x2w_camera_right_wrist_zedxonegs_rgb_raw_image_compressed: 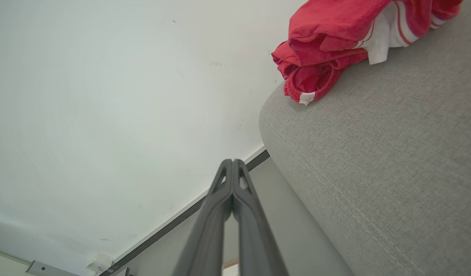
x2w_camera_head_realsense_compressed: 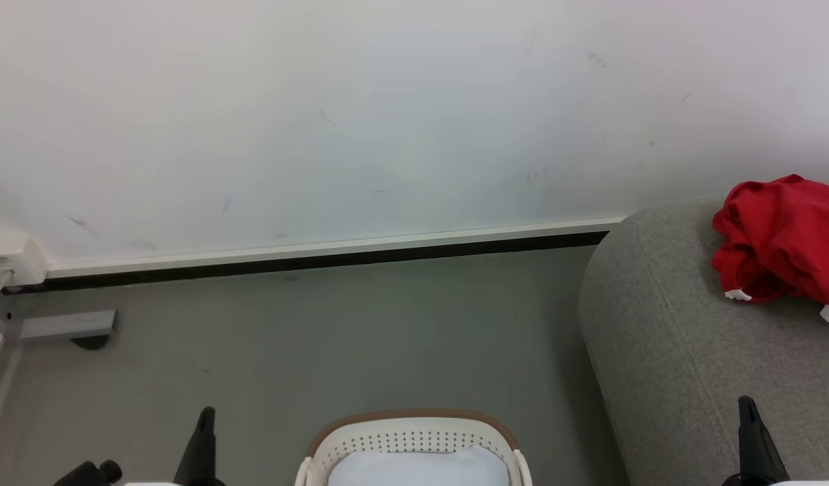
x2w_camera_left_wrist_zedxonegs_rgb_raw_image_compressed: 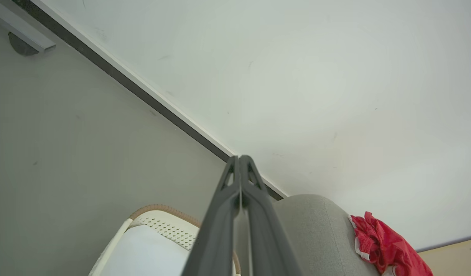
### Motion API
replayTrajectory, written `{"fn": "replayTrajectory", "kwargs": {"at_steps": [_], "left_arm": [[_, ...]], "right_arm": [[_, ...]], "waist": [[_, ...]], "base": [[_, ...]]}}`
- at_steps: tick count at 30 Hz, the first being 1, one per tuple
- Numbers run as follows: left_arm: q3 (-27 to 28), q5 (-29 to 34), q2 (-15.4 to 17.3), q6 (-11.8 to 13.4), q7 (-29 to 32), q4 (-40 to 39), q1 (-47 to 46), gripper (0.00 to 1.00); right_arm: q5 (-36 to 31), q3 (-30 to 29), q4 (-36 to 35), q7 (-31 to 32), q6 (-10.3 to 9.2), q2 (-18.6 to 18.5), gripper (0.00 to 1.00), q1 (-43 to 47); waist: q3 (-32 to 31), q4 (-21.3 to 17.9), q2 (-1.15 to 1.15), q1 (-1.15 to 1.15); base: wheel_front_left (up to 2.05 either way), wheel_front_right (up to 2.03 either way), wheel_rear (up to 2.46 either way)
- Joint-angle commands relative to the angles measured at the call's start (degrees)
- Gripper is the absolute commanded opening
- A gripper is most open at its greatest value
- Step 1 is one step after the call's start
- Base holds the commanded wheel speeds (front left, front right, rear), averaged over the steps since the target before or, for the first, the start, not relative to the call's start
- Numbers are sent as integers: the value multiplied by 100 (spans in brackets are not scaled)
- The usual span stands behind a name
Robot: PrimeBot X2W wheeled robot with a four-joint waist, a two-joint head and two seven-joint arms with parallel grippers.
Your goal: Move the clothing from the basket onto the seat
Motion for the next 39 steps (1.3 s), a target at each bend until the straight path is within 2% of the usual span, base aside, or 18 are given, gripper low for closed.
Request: {"fn": "replayTrajectory", "kwargs": {"at_steps": [1, 39], "left_arm": [[45, -208, 12, -7, 29, -96, -134, 0], [314, -2433, -82, -14, 661, -251, -311, 0]], "right_arm": [[196, -26, -85, 34, -5, -63, 0, -163], [2649, -158, -131, 667, -10, -83, 0, -381]], "waist": [[0, 3, 0, -1], [19, 105, 0, -1]], "base": [[0, 0, 0], [0, 0, 0]]}}
